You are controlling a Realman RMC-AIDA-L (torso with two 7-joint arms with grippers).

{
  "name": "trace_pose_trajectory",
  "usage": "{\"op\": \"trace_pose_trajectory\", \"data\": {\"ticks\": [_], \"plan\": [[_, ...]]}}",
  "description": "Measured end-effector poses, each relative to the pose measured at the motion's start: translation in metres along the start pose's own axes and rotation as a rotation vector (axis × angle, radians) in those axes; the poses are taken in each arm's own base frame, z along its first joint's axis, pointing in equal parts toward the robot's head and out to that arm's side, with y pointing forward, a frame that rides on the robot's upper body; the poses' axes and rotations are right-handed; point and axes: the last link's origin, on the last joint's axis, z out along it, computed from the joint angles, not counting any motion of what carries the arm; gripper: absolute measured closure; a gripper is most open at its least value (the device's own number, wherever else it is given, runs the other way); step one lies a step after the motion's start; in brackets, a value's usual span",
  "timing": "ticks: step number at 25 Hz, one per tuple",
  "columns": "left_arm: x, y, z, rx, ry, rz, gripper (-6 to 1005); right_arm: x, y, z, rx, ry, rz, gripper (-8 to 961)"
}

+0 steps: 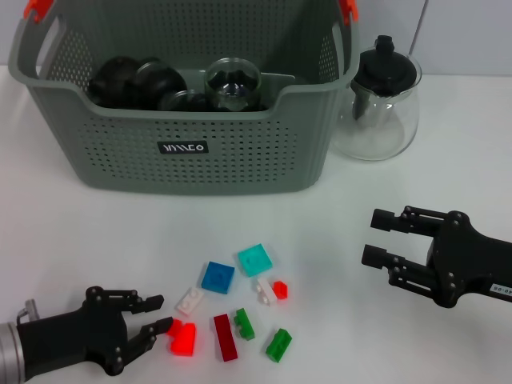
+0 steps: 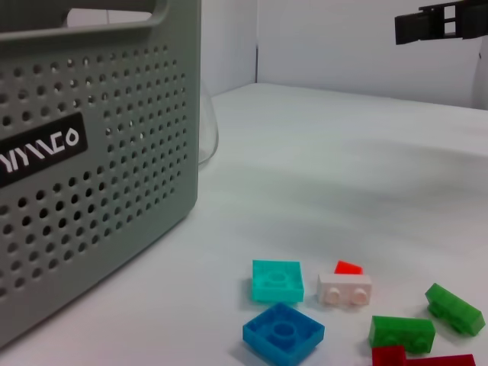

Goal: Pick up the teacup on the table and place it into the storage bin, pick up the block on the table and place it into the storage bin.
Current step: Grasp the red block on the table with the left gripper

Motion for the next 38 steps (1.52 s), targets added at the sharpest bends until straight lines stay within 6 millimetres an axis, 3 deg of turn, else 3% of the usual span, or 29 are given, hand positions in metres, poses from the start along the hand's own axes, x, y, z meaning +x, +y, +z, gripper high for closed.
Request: {"op": "trace_pose_trajectory", "data": {"ticks": [38], "plan": [[-0.0016,0.0094,0.0097,-0.041,0.006,-0.017,745,0.0009,0.0004,-0.0016,0.002,0.003,0.003,396]]}}
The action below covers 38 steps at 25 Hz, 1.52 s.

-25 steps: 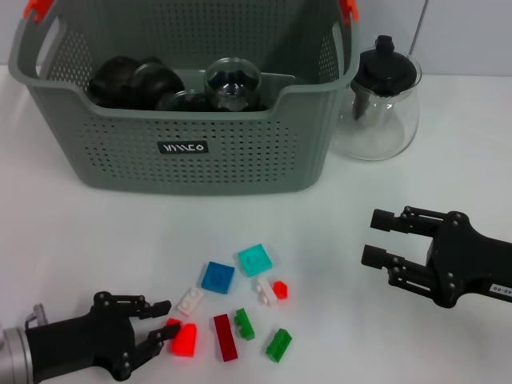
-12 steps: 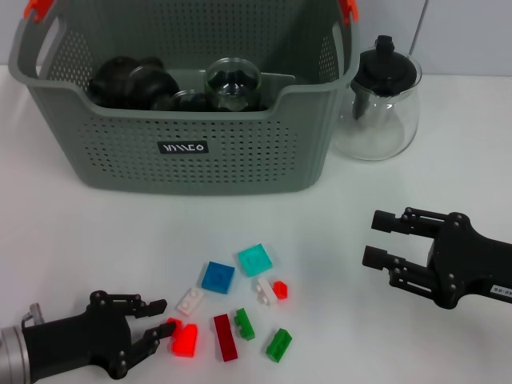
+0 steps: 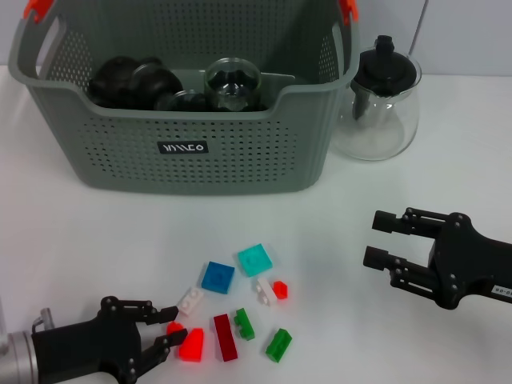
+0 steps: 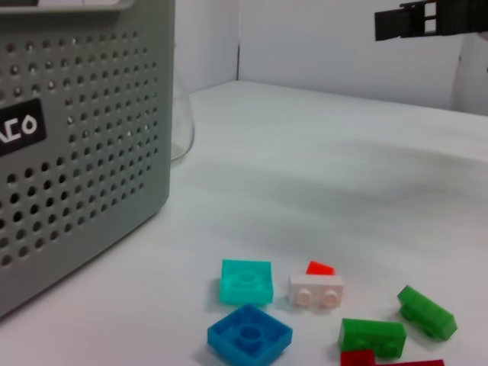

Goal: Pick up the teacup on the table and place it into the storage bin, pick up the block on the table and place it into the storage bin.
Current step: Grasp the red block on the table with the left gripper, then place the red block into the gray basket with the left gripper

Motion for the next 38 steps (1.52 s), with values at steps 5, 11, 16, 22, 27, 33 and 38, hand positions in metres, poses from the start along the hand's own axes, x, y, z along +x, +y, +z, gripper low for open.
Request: {"op": "trace_pose_trajectory", "data": {"ticks": [5,11,16,22,27,33,38], "plan": [[0.0,0.0,0.0,-0.002,0.001,-0.001,751,0.0,0.0,-0.001,0.001,0.001,-0.001,396],[-0.004,-0.003,0.0,0.023,-0.023,-0.002,758,0.0,-0.001,-0.001,0.002,0.002,-0.001,396],[-0.004,-0.004,0.0,0.028,-0.027,-0.001,764,0.0,-0.001,-0.001,0.003,0.002,-0.001,395],[-0.004,-0.005,0.0,0.03,-0.029,-0.001,771,0.0,-0.001,-0.001,0.004,0.003,-0.001,395],[-0.004,-0.005,0.0,0.031,-0.03,-0.001,777,0.0,-0.001,-0.001,0.004,0.003,-0.001,395],[-0.005,-0.009,0.001,0.05,-0.043,-0.056,783,0.0,-0.001,-0.001,0.004,0.003,-0.001,395],[0.0,-0.015,-0.006,0.06,-0.037,-0.112,797,0.0,-0.001,-0.001,0.004,0.003,-0.001,395]]}}
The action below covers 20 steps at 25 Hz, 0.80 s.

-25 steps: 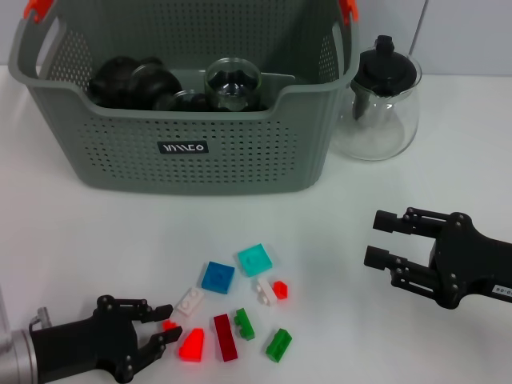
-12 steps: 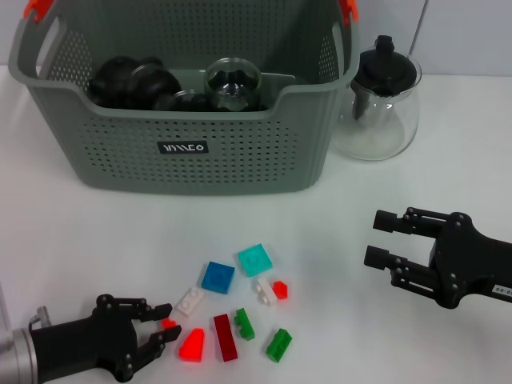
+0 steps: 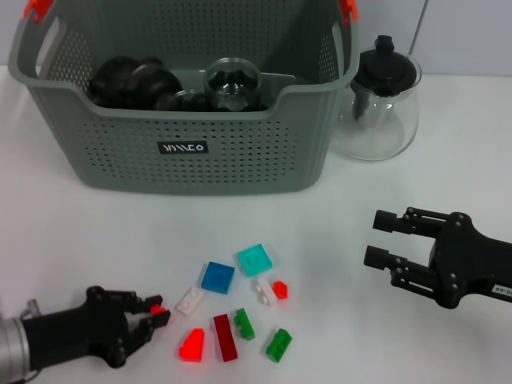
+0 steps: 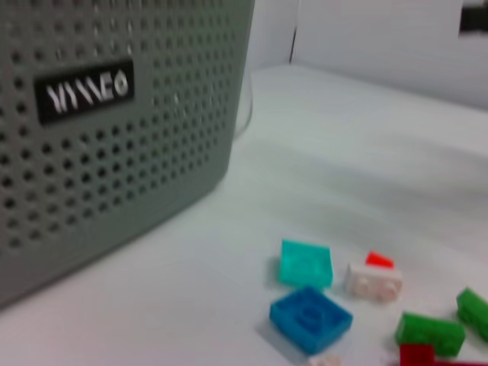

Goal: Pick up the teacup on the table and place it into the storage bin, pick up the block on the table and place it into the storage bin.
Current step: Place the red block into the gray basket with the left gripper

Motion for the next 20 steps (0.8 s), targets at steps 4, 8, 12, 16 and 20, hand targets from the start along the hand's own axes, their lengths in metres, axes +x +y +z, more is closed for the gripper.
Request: {"op": "trace_pose_trajectory", "data": {"ticks": [4,8,12,16,20], "plan": [[0.018,-0.002,-0.023,-0.008,0.112,-0.017,813,0.0,0.0,0.0,-0.001,-0.001,0.0,395],[0.057,-0.015,-0.063,-0.022,0.357,-0.045,813,0.0,0.0,0.0,-0.001,-0.002,0.0,396],[0.08,-0.032,-0.075,0.002,0.462,-0.111,814,0.0,0.0,0.001,-0.002,-0.003,0.001,396],[0.111,-0.054,-0.077,-0.004,0.542,-0.168,814,-0.001,0.0,0.002,-0.001,-0.006,0.0,396],[0.14,-0.07,-0.073,-0.034,0.564,-0.189,813,-0.002,0.0,0.003,-0.003,-0.008,-0.003,396]]}}
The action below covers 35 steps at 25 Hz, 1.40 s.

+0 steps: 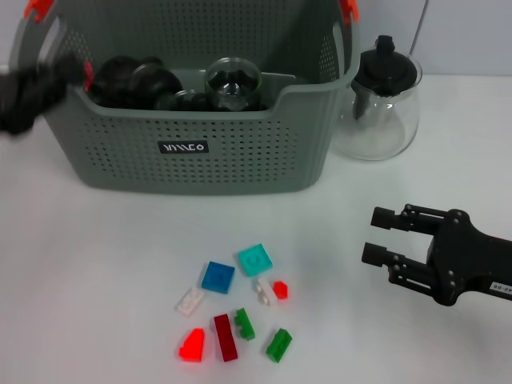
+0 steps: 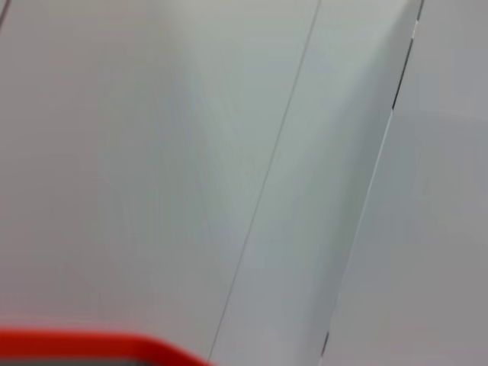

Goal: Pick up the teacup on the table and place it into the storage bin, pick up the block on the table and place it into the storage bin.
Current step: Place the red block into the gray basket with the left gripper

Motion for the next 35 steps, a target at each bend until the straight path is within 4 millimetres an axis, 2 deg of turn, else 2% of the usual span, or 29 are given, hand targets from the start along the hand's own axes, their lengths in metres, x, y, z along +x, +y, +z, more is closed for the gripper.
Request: {"op": "trace_pose_trajectory", "data": {"ticks": [2,7,10,14,17,22,28,33,34,35], "plan": [[0.029,-0.011,0.027,-0.024,-0.022,-0.004,813,0.0,0.0,0.001,-0.001,-0.001,-0.001,396],[0.062,-0.019,0.074,-0.042,-0.11,0.023,813,0.0,0.0,0.002,-0.002,-0.002,0.0,396],[0.078,-0.023,0.117,-0.027,-0.213,0.052,814,0.0,0.0,0.002,-0.002,-0.003,0.0,396],[0.082,-0.027,0.171,0.041,-0.388,0.095,814,0.0,0.0,0.002,-0.001,-0.003,0.0,396],[0.075,-0.03,0.197,0.113,-0.471,0.163,814,0.0,0.0,0.001,0.001,-0.002,-0.001,396],[0.055,-0.026,0.219,0.16,-0.53,0.23,803,-0.001,-0.001,0.0,0.007,-0.003,-0.001,396],[0.043,-0.027,0.227,0.217,-0.532,0.224,782,0.0,-0.001,0.001,0.006,-0.002,0.0,396],[0.052,-0.024,0.221,0.199,-0.457,0.178,764,0.0,-0.001,0.001,0.005,-0.001,0.001,396],[0.057,-0.023,0.217,0.193,-0.423,0.167,761,0.0,-0.001,0.0,0.006,0.0,0.001,396],[0.069,-0.018,0.2,0.146,-0.309,0.118,757,0.0,-0.001,0.0,0.007,0.001,0.002,396]]}}
